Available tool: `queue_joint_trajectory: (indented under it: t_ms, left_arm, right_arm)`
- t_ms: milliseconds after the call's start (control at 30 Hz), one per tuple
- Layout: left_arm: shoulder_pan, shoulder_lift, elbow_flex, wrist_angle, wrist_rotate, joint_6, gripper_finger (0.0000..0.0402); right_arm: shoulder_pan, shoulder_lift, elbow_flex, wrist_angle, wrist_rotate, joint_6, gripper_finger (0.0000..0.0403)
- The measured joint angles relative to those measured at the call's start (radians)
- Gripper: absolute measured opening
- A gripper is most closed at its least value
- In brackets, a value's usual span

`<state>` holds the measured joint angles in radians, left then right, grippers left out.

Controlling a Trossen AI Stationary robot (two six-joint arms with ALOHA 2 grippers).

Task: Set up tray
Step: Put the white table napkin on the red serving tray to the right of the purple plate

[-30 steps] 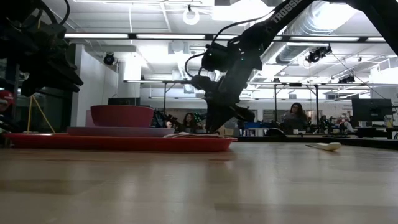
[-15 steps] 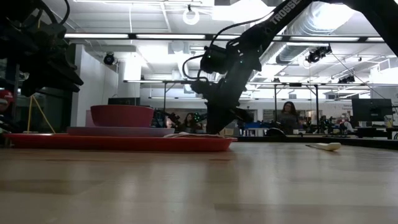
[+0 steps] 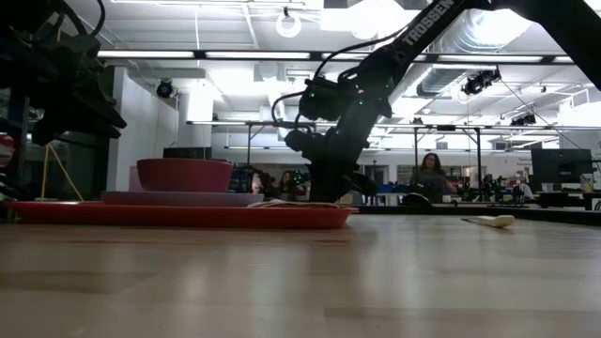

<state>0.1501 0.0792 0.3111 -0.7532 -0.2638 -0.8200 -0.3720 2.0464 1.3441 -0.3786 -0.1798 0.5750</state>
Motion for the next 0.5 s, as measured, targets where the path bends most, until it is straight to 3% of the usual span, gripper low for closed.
queue_joint_trajectory:
  t_ms: [500]
  left_arm:
    - [0.000, 0.000, 0.000, 0.000, 0.000, 0.000, 0.0138]
  right_arm:
    - [-0.033, 0.002, 0.000, 0.018, -0.014, -0.013, 0.0030]
